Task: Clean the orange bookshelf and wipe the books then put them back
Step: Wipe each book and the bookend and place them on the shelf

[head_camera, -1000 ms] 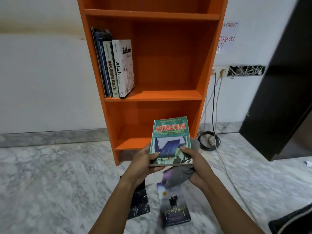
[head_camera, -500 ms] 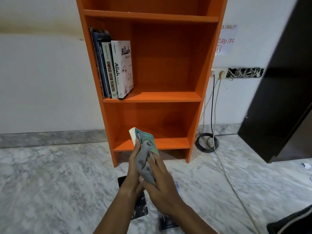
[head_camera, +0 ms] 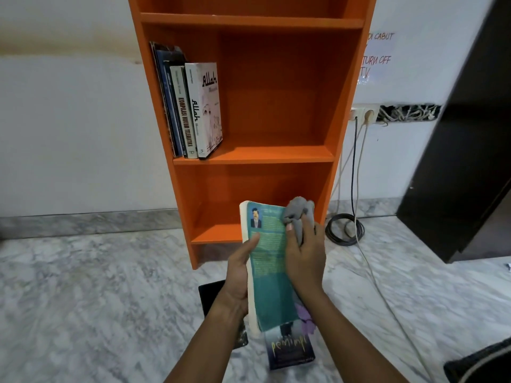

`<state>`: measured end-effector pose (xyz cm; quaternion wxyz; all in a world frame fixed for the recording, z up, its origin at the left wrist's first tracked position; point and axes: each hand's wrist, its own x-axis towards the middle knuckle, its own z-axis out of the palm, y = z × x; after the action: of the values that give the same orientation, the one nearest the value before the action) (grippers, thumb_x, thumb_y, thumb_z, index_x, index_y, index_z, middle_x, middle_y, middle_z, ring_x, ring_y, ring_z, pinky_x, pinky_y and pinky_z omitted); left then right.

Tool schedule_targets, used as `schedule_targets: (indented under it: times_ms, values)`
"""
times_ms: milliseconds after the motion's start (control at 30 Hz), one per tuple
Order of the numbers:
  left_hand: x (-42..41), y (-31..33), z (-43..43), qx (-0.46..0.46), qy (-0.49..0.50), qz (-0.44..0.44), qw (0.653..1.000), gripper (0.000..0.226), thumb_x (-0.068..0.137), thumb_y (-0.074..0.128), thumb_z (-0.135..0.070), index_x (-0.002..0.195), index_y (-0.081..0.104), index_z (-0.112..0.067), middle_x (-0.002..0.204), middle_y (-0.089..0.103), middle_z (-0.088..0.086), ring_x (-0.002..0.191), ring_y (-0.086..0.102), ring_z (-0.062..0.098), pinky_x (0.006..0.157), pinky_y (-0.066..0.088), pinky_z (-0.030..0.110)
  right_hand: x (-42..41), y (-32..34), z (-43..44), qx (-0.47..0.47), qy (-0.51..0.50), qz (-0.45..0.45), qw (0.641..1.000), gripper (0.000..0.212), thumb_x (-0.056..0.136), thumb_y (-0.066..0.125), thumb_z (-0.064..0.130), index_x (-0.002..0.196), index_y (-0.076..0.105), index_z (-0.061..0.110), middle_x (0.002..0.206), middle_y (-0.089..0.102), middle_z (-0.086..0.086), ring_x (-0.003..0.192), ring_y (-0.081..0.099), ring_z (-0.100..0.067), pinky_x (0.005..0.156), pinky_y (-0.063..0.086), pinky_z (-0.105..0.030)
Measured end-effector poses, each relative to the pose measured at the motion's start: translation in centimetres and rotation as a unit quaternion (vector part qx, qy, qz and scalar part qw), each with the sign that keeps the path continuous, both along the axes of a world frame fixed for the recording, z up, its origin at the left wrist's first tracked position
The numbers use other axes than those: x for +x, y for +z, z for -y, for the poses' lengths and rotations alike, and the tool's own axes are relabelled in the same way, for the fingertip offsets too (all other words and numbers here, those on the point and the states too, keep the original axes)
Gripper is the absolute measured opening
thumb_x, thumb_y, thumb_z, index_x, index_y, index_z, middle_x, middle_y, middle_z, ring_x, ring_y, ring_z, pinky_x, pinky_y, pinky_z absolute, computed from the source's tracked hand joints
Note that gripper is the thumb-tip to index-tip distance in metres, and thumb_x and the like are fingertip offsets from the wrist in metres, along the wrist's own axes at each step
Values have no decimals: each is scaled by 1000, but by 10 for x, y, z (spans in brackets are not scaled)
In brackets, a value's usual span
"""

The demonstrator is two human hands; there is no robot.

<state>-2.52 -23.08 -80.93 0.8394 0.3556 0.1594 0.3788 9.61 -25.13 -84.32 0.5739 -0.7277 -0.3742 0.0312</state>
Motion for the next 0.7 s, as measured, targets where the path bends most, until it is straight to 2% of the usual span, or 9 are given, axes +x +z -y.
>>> schedule_targets:
  times_ms: [100,233,333,400,467,533,567,633,700]
  values:
    - [-5,2,-13,18,8,40,999,67,53,93,-46,109,79,-11,115,73,20,95,72,35,81,60,46,-6,-3,10,-12,36,-136,990,26,106,40,52,121,61,46,106,62,21,99,61,-7,76,45,-28]
    - [-13,2,-34,11,27,83,996,67,56,90,-43,114,75,-12,116,70,18,95,70,35,81,58,48,-26,-16,24,-19,81,-191,978,19,105,45,48,117,58,53,103,67,21,95,66,-5,74,53,-30]
    - [-19,-3,-48,5,48,105,993,60,56,87,-41,109,76,-14,110,72,15,90,70,32,80,57,44,-23,-18,24,-24,135,-268,954,11,101,60,38,105,69,33,101,77,6,85,73,-6,69,57,-25]
    - [-22,-1,-50,4,55,86,995,42,71,73,-41,105,78,-16,108,74,13,88,71,30,79,58,43,-15,-10,25,-28,174,-305,936,14,96,69,27,105,72,17,101,79,-6,85,77,-14,68,60,-26]
    - [-22,-1,-54,-10,70,7,997,36,88,53,-35,106,77,-15,108,75,15,88,72,32,81,56,45,-7,-5,25,13,181,-348,920,18,93,71,15,109,72,6,103,79,-12,86,78,-20,69,61,-29]
    - [-20,0,-58,12,114,-147,982,33,94,54,-36,111,74,-16,110,76,13,93,73,32,89,55,49,-1,3,25,64,140,-356,922,18,92,72,8,110,71,5,100,79,-8,83,78,-17,65,61,-25]
    - [-17,0,-61,41,146,-237,959,32,92,61,-40,110,73,-17,111,76,10,95,73,29,92,55,48,2,8,23,86,120,-333,931,21,92,72,7,113,71,8,102,79,-6,85,78,-14,66,60,-22]
    - [-10,-1,-59,104,262,-390,877,31,86,74,-42,109,71,-21,111,72,-2,98,67,19,90,52,40,3,18,20,107,90,-245,959,26,93,73,11,117,70,21,102,76,5,90,74,-3,69,57,-14]
    - [-2,11,-48,173,314,-402,843,21,87,76,-38,102,70,-24,104,70,-9,99,65,15,81,50,34,-4,27,20,128,48,-153,979,25,93,73,16,104,65,36,88,67,22,88,68,11,64,49,-4]
